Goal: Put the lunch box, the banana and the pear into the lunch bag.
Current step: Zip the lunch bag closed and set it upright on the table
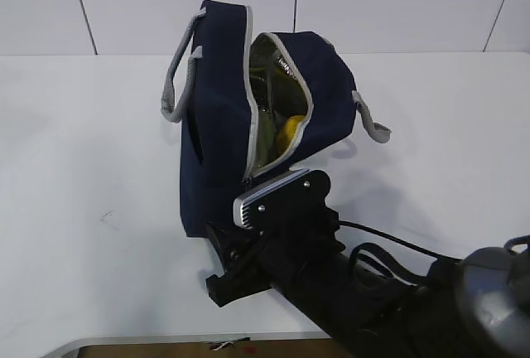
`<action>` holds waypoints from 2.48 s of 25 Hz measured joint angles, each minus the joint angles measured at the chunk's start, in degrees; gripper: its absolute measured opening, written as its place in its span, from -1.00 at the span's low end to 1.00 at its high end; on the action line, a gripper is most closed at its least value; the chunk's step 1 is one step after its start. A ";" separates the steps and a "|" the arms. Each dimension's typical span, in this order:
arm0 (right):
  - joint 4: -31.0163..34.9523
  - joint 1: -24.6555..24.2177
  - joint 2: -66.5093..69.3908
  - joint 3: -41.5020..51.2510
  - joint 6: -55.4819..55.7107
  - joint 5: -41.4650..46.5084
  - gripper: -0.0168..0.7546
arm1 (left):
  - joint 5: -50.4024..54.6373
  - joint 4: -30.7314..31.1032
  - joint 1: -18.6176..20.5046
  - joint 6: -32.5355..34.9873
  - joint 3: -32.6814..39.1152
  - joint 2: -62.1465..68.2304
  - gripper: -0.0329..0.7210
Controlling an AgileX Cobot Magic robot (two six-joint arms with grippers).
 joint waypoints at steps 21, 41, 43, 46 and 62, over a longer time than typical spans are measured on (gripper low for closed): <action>2.12 0.00 0.64 0.00 0.28 -0.15 -0.21 | 0.00 0.00 0.00 0.00 0.00 0.00 -0.16; 4.48 0.00 0.64 0.00 0.41 -0.15 -0.91 | 0.00 -0.12 0.00 0.00 0.00 0.00 -0.22; 4.48 0.00 0.64 0.00 0.41 -0.15 -0.91 | 0.00 -0.59 0.00 0.00 0.00 0.00 -0.22; 4.48 0.00 0.53 0.00 0.49 -0.34 -0.91 | 0.00 -0.84 0.00 -0.13 0.00 0.00 -0.22; 6.76 0.00 -14.95 0.00 -3.97 18.38 -0.91 | 0.00 -1.02 0.00 -0.26 0.00 0.00 -0.22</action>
